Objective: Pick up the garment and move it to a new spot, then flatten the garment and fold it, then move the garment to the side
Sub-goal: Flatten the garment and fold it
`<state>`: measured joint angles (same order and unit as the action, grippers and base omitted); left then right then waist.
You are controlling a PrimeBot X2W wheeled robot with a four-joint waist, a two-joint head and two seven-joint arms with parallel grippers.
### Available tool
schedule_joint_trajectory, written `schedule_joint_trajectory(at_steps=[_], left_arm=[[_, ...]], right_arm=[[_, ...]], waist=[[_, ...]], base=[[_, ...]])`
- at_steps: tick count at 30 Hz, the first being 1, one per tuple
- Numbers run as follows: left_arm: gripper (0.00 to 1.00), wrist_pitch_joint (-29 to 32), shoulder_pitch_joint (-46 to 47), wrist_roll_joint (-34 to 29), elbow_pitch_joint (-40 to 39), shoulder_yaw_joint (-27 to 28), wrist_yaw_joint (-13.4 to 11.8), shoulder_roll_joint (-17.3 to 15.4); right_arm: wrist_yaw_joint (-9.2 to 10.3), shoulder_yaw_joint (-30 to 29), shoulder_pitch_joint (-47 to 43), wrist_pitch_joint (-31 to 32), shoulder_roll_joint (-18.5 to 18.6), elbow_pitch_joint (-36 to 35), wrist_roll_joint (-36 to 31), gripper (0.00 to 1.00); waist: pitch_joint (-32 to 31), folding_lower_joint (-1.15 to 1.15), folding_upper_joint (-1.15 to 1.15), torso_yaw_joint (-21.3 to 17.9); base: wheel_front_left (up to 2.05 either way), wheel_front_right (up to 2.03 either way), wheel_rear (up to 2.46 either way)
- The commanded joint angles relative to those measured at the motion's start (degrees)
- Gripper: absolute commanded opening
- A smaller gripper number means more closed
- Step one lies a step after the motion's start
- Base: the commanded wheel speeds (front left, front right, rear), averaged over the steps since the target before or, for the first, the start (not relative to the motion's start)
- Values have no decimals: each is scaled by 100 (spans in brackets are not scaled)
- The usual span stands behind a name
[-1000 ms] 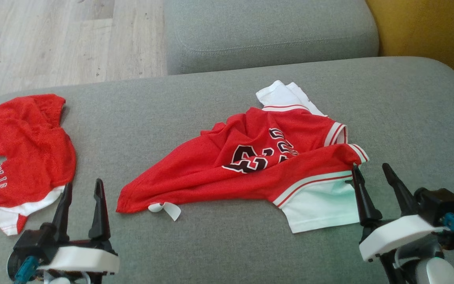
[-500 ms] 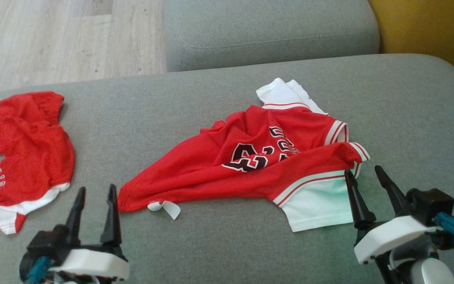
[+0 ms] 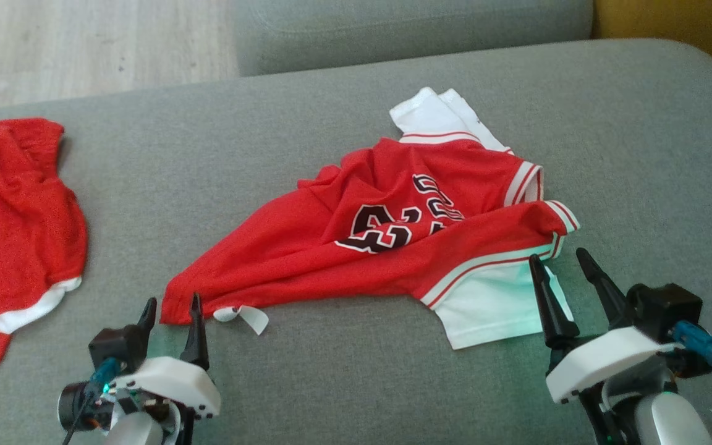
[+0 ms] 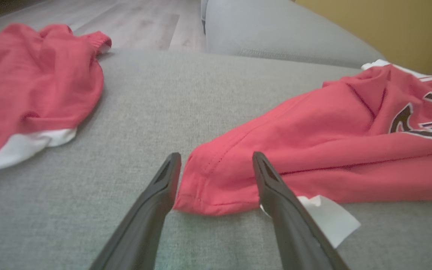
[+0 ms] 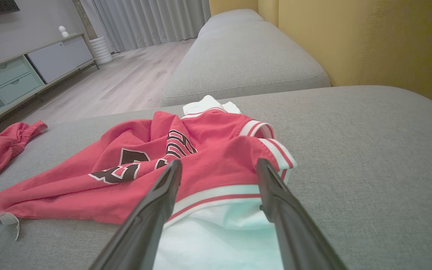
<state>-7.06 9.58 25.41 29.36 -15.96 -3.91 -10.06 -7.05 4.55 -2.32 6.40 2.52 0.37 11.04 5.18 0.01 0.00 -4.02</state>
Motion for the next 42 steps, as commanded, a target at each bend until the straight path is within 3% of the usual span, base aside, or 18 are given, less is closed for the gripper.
schedule_joint_trajectory(at_steps=[1,4,5,7,17,23,24,25,27,32,33,34,35,36,37,42], left_arm=[[100,14,227,12,-72,249,-41,-70],[100,161,331,72,260,247,-58,-40],[79,211,344,90,341,250,-79,-31],[0,255,341,157,471,281,-86,-14],[0,59,344,300,629,267,86,46],[0,-130,428,315,680,234,164,68],[0,-163,442,318,690,233,176,63],[0,-225,467,328,717,236,196,56],[0,-275,491,338,745,233,217,55],[0,-328,551,354,827,194,266,71],[0,-335,562,357,842,187,274,72],[0,-335,562,357,842,187,274,72],[0,-343,571,361,856,180,283,72],[0,-351,576,365,868,174,291,71],[0,-360,578,371,881,170,301,69],[0,-469,562,481,792,207,427,85]], right_arm=[[-44,139,256,-23,46,-178,16,100],[-44,138,285,8,44,-89,28,100],[-44,111,277,39,43,-45,20,100],[-44,-11,247,139,41,76,-9,100],[-44,-534,406,540,37,1247,-293,100],[-44,-333,504,812,36,1602,-379,100],[-44,-307,533,783,36,1625,-360,93],[-44,-282,615,669,36,1679,-296,93],[-44,-250,696,607,36,1801,-244,100],[-44,-127,882,508,36,2153,-74,100],[-44,-98,910,507,36,2215,-58,80],[-44,-98,910,507,36,2215,-58,80],[-44,-82,938,484,36,2264,-40,52],[-44,-65,964,455,36,2308,-20,6],[-44,-34,984,444,36,2355,-7,0],[-44,-64,1040,225,36,2266,208,0]], waist=[[70,-1,0,-53],[155,-1,0,-103],[179,-1,0,-111],[205,-1,0,-121],[325,-1,0,-15],[387,-1,0,33],[398,-1,0,22],[419,-1,0,-4],[438,-1,0,-26],[475,-1,0,-27],[478,-1,0,-24],[478,-1,0,-24],[481,-1,0,-23],[481,-1,0,-22],[478,-1,0,-23],[425,-1,0,-29]], base=[[0,0,0],[0,0,0],[0,0,0],[0,0,0],[0,0,0],[0,0,0],[0,0,0],[0,0,0],[0,0,0],[0,0,0],[0,0,0],[0,0,0],[0,0,0],[0,0,0],[0,0,0],[0,0,0]])
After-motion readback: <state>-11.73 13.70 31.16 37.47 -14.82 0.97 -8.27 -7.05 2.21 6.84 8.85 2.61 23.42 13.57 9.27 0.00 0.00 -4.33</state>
